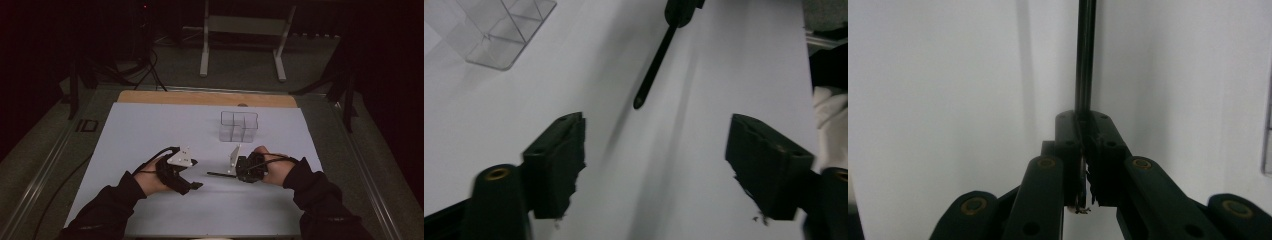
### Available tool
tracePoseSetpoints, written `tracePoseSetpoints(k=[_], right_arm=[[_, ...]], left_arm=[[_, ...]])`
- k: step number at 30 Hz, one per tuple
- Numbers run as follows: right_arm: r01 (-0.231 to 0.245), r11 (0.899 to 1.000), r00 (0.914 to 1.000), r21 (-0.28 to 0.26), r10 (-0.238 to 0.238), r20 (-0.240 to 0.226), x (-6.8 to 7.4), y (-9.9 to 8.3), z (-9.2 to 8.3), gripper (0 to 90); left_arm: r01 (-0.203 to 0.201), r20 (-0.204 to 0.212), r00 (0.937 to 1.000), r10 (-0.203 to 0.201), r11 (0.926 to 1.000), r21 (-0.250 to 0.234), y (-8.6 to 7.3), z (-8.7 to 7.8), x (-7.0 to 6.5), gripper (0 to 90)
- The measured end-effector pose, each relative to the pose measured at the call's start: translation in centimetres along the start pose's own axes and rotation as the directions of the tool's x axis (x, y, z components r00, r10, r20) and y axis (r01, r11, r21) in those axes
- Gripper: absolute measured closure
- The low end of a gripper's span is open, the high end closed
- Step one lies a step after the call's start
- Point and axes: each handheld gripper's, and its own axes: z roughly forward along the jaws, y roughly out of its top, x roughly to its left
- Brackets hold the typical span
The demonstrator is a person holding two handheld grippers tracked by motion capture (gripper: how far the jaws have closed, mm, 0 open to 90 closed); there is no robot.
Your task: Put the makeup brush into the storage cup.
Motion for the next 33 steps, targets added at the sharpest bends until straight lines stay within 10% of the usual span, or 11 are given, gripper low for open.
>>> tracePoseSetpoints(k=[9,22,25,33], right_arm=[[0.01,1.0,0.9999,0.0,-0.01,-0.002,-0.1,0.5,0.0,84.4],[0.021,1.0,0.9998,-0.004,-0.021,-0.004,-0.2,1.0,-0.1,84.4],[0.022,1.0,0.9998,0.0,-0.022,-0.003,-0.1,1.1,-0.2,84.4],[0.029,0.999,0.9996,0.023,-0.029,-0.006,0.1,1.2,0.0,84.4]], left_arm=[[-0.034,-0.01,0.9994,0.034,0.9991,0.027,1.2,1.3,0.1,40.2],[-0.145,-0.056,0.9867,0.152,0.9822,0.12,2.1,4.2,-0.7,61.2],[-0.194,-0.056,0.9772,0.205,0.9684,0.156,2.2,4.8,-1.0,68.1],[-0.216,-0.036,0.9739,0.224,0.9627,0.163,2.3,5.3,-1.1,73.8]])
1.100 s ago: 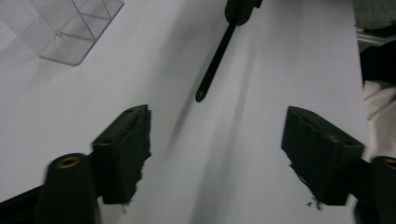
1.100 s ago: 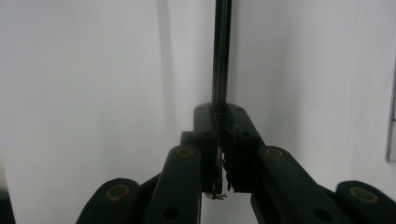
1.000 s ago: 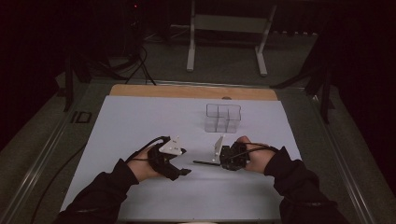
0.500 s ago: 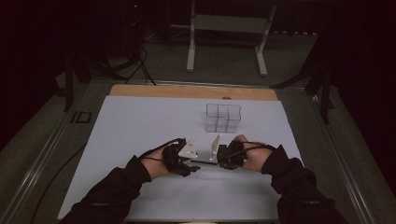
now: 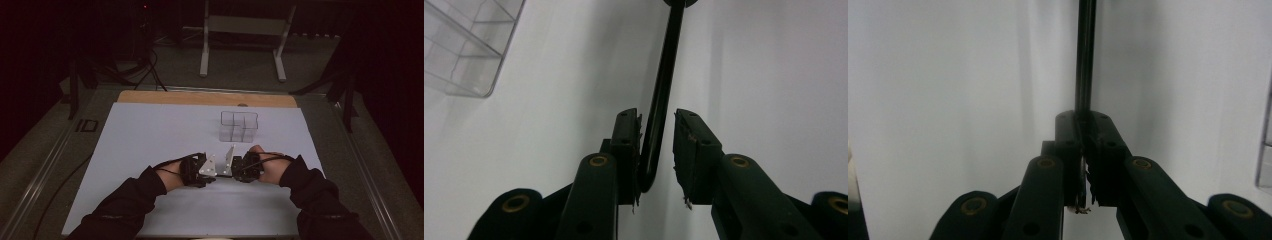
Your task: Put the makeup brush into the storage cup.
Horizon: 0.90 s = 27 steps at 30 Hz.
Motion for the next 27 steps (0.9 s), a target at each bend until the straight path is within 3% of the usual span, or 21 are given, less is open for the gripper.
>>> tracePoseSetpoints(k=[8,12,13,16,20,21,25,27], right_arm=[[0.011,1.0,0.9999,-0.002,-0.011,-0.005,0.1,0.2,0.2,84.3],[0.02,1.0,0.9998,-0.007,-0.02,-0.009,0.1,0.3,0.1,84.2],[0.033,0.999,0.9994,-0.001,-0.033,-0.01,0.2,0.4,0.2,83.9],[0.046,0.999,0.9989,0.0,-0.046,-0.01,0.3,0.4,0.4,83.6],[0.042,0.999,0.9991,-0.024,-0.042,0.002,0.3,0.2,0.5,77.4],[0.022,0.999,0.9996,-0.034,-0.022,0.019,0.4,0.1,0.3,68.6],[0.009,0.998,0.9994,-0.056,-0.007,0.033,0.4,0.0,0.0,63.4],[-0.014,0.994,0.9966,-0.107,0.023,0.08,0.2,-0.4,-0.5,55.3]], left_arm=[[0.001,0.028,0.9996,-0.001,0.9999,0.016,0.1,0.3,0.2,81.0],[-0.016,0.038,0.9992,0.015,0.9996,0.025,0.0,0.3,0.1,83.0],[-0.042,0.045,0.9982,0.041,0.9988,0.026,0.0,0.4,-0.2,84.9],[-0.066,0.044,0.997,0.064,0.997,0.041,0.0,0.4,-0.5,85.4],[-0.093,0.032,0.9953,0.092,0.9948,0.042,-0.1,0.3,-0.5,85.5],[-0.106,0.035,0.9939,0.105,0.9941,0.026,-0.2,0.2,-0.5,85.4],[-0.125,0.022,0.992,0.125,0.9916,0.033,-0.2,0.1,-0.7,85.4],[-0.117,0.0,0.9931,0.117,0.9921,0.045,-0.4,-0.1,-0.7,85.5]])
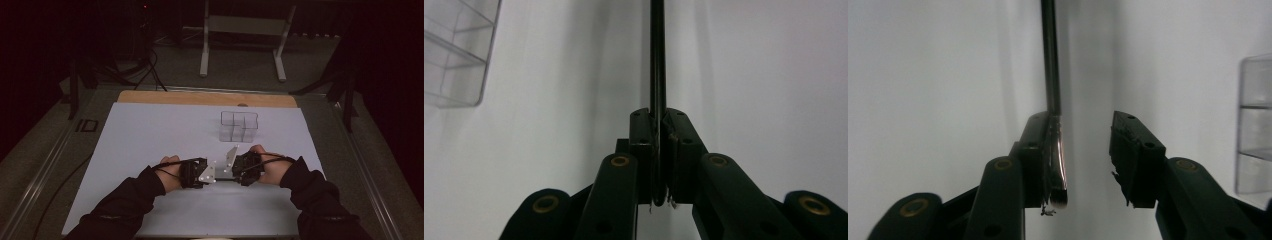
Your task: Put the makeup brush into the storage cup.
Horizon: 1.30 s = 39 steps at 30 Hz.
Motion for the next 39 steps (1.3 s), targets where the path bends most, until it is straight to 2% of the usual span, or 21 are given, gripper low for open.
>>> tracePoseSetpoints(k=[9,10,11,13,14,15,17,18,19,21,24,25,27,28,29,31,32,33,34,36,39], right_arm=[[-0.16,0.973,0.9814,-0.166,0.175,0.079,-0.6,-1.8,-2.2,42.6],[-0.212,0.944,0.9687,-0.251,0.237,0.074,-0.8,-2.7,-3.1,40.9],[-0.23,0.934,0.9642,-0.272,0.257,0.066,-0.9,-2.9,-3.4,37.9],[-0.27,0.906,0.9488,-0.325,0.308,0.071,-1.1,-3.6,-4.0,38.8],[-0.27,0.906,0.9488,-0.325,0.308,0.071,-1.1,-3.6,-4.0,38.8],[-0.308,0.877,0.9335,-0.369,0.353,0.062,-1.2,-4.2,-4.4,35.0],[-0.34,0.855,0.9175,-0.39,0.393,0.061,-1.1,-4.7,-4.5,26.4],[-0.34,0.855,0.9175,-0.39,0.393,0.061,-1.1,-4.7,-4.5,26.4],[-0.359,0.843,0.9019,-0.4,0.424,0.084,-0.9,-5.0,-4.4,19.4],[-0.373,0.824,0.8906,-0.426,0.447,0.085,-0.7,-5.3,-4.4,15.9],[-0.391,0.788,0.8725,-0.475,0.482,0.081,-0.2,-5.7,-4.4,11.0],[-0.388,0.783,0.8753,-0.485,0.478,0.072,-0.1,-5.8,-4.4,9.5],[-0.387,0.777,0.8762,-0.496,0.478,0.065,0.1,-5.9,-4.5,9.5],[-0.398,0.756,0.8559,-0.519,0.51,0.086,0.4,-6.0,-4.4,9.6],[-0.403,0.751,0.852,-0.524,0.517,0.085,0.5,-6.0,-4.3,9.6],[-0.405,0.721,0.8359,-0.562,0.541,0.092,0.9,-6.1,-4.2,11.5],[-0.405,0.721,0.8359,-0.562,0.541,0.092,0.9,-6.1,-4.2,11.5],[-0.422,0.692,0.8179,-0.586,0.569,0.083,1.2,-6.2,-4.0,14.3],[-0.422,0.679,0.8123,-0.601,0.578,0.082,1.3,-6.2,-3.9,14.8],[-0.444,0.63,0.8009,-0.638,0.598,0.033,1.5,-6.4,-3.8,14.4],[-0.458,0.604,0.7909,-0.652,0.612,0.012,1.6,-6.5,-3.6,14.7]], left_arm=[[0.112,-0.04,0.993,-0.112,0.9937,0.006,-1.3,-1.2,0.3,85.5],[0.211,-0.072,0.9748,-0.211,0.9774,-0.009,-2.1,-2.2,0.6,85.4],[0.243,-0.089,0.9658,-0.244,0.9698,-0.015,-2.3,-2.5,0.7,85.5],[0.294,-0.101,0.9499,-0.296,0.9552,-0.032,-2.7,-3.0,0.8,85.5],[0.294,-0.101,0.9499,-0.296,0.9552,-0.032,-2.7,-3.0,0.8,85.5],[0.316,-0.116,0.9408,-0.318,0.948,-0.038,-2.9,-3.3,0.8,85.5],[0.368,-0.125,0.9192,-0.374,0.9275,-0.065,-3.3,-4.0,0.8,85.5],[0.368,-0.125,0.9192,-0.374,0.9275,-0.065,-3.3,-4.0,0.8,85.5],[0.385,-0.121,0.9118,-0.392,0.9195,-0.077,-3.5,-4.5,0.6,85.5],[0.388,-0.125,0.91,-0.395,0.9183,-0.079,-3.6,-4.6,0.5,85.5],[0.438,-0.122,0.8858,-0.448,0.8936,-0.097,-3.9,-5.1,0.1,85.5],[0.458,-0.114,0.8762,-0.468,0.8826,-0.107,-4.0,-5.2,0.1,85.5],[0.458,-0.114,0.8762,-0.468,0.8826,-0.107,-4.0,-5.2,0.1,85.5],[0.499,-0.111,0.8507,-0.514,0.8559,-0.134,-4.3,-5.4,-0.1,85.5],[0.523,-0.11,0.8351,-0.539,0.8397,-0.148,-4.5,-5.5,-0.2,85.5],[0.549,-0.111,0.8149,-0.569,0.819,-0.168,-4.7,-5.5,-0.4,85.5],[0.549,-0.111,0.8149,-0.569,0.819,-0.168,-4.7,-5.5,-0.4,85.5],[0.573,-0.097,0.7976,-0.595,0.798,-0.187,-4.9,-5.5,-0.6,85.5],[0.58,-0.092,0.7923,-0.603,0.7913,-0.193,-5.0,-5.4,-0.8,85.5],[0.591,-0.078,0.7838,-0.616,0.7788,-0.209,-5.1,-5.3,-1.2,85.5],[0.595,-0.073,0.7801,-0.621,0.7733,-0.218,-5.1,-5.2,-1.3,85.5]])
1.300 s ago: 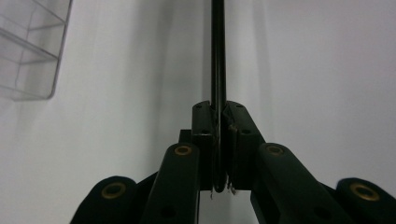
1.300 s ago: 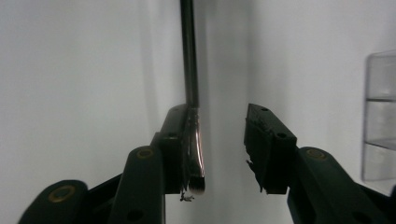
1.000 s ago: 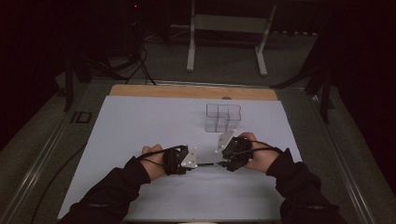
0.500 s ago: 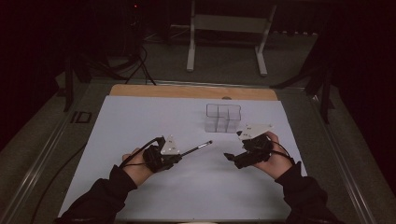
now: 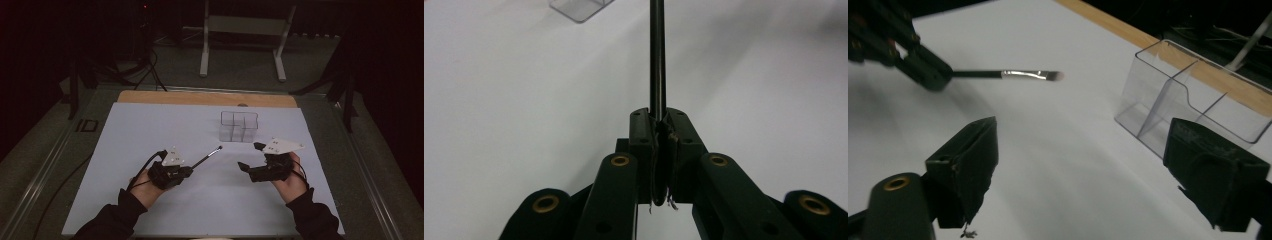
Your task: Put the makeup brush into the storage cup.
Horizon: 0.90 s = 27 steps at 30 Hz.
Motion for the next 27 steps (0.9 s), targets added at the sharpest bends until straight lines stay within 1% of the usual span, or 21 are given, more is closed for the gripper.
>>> tracePoseSetpoints(k=[1,2,3,4,5,6,7,8,10,12,13,14,15,16,17,18,20,21,23,25,27], right_arm=[[0.0,1.0,1.0,0.0,0.0,0.0,0.0,0.0,0.0,14.7],[-0.031,0.999,0.9995,-0.037,0.031,-0.011,0.1,-0.5,0.2,13.5],[-0.042,0.998,0.999,-0.041,0.041,-0.016,0.2,-0.6,0.3,13.5],[-0.043,0.998,0.9989,-0.045,0.043,-0.02,0.3,-0.8,0.3,13.5],[-0.043,0.998,0.9989,-0.045,0.043,-0.02,0.3,-0.8,0.3,13.5],[-0.052,0.998,0.9983,-0.047,0.051,-0.029,0.3,-0.9,0.4,13.4],[-0.057,0.997,0.9983,-0.05,0.056,-0.017,0.4,-1.0,0.5,13.5],[-0.061,0.997,0.998,-0.05,0.06,-0.017,0.4,-1.1,0.5,13.5],[-0.075,0.995,0.9971,-0.061,0.075,-0.012,0.4,-1.2,0.5,13.5],[-0.082,0.995,0.9966,-0.063,0.081,-0.008,0.4,-1.3,0.5,13.4],[-0.093,0.993,0.9957,-0.074,0.093,-0.002,0.3,-1.4,0.4,12.7],[-0.098,0.992,0.9952,-0.078,0.098,-0.006,0.3,-1.4,0.3,11.8],[-0.104,0.991,0.9945,-0.083,0.104,0.001,0.3,-1.5,0.2,11.6],[-0.1,0.99,0.9947,-0.096,0.102,0.014,0.3,-1.6,0.1,11.1],[-0.104,0.99,0.9943,-0.1,0.105,0.013,0.4,-1.7,0.0,10.7],[-0.102,0.99,0.9945,-0.098,0.104,0.015,0.4,-1.7,0.1,10.7],[-0.111,0.99,0.9933,-0.084,0.113,0.022,0.5,-1.7,0.1,10.7],[-0.12,0.989,0.9925,-0.084,0.122,0.011,0.5,-1.7,0.0,10.7],[-0.13,0.987,0.9914,-0.092,0.131,0.001,0.7,-1.6,0.0,10.7],[-0.138,0.985,0.9904,-0.101,0.137,-0.018,1.0,-1.4,-0.2,10.3],[-0.136,0.986,0.9902,-0.097,0.133,-0.043,1.4,-0.9,-0.3,10.4]], left_arm=[[0.0,0.0,1.0,0.0,1.0,0.0,0.0,0.0,0.0,85.5],[0.08,0.018,0.9967,-0.079,0.9952,-0.056,-0.7,0.0,0.0,85.5],[0.1,0.023,0.9949,-0.099,0.9923,-0.073,-0.9,0.0,0.1,85.5],[0.122,0.018,0.9925,-0.121,0.9885,-0.089,-1.1,0.0,0.2,85.5],[0.122,0.018,0.9925,-0.121,0.9885,-0.089,-1.1,0.0,0.2,85.5],[0.152,0.016,0.9884,-0.151,0.9823,-0.11,-1.5,0.1,0.2,85.5],[0.157,0.01,0.9876,-0.157,0.9804,-0.119,-1.7,0.1,0.1,85.5],[0.159,-0.002,0.987,-0.161,0.9789,-0.128,-1.9,0.1,0.0,85.5],[0.181,0.009,0.9833,-0.182,0.9721,-0.149,-2.2,0.3,-0.1,85.5],[0.181,0.009,0.9833,-0.182,0.9721,-0.149,-2.2,0.3,-0.1,85.5],[0.187,0.025,0.9823,-0.186,0.9628,-0.195,-2.7,0.4,-0.2,85.4],[0.175,0.017,0.9844,-0.175,0.9626,-0.207,-2.8,0.5,-0.2,85.5],[0.159,0.019,0.9871,-0.159,0.9626,-0.219,-2.9,0.7,-0.2,85.4],[0.147,0.017,0.9889,-0.148,0.9588,-0.243,-3.1,0.8,-0.2,85.4],[0.139,0.015,0.9901,-0.14,0.9582,-0.25,-3.2,1.0,-0.3,85.4],[0.128,0.02,0.9917,-0.127,0.9605,-0.247,-3.3,1.3,-0.3,85.4],[0.117,0.02,0.993,-0.116,0.9545,-0.274,-3.6,1.5,-0.3,85.4],[0.114,0.015,0.9934,-0.114,0.9547,-0.275,-3.6,1.6,-0.3,85.4],[0.129,0.011,0.9914,-0.131,0.9501,-0.284,-3.6,1.6,-0.2,85.4],[0.13,0.01,0.9911,-0.133,0.9497,-0.285,-3.6,1.6,-0.2,85.4],[0.134,0.003,0.9904,-0.138,0.9498,-0.283,-3.7,1.6,-0.2,85.4]])
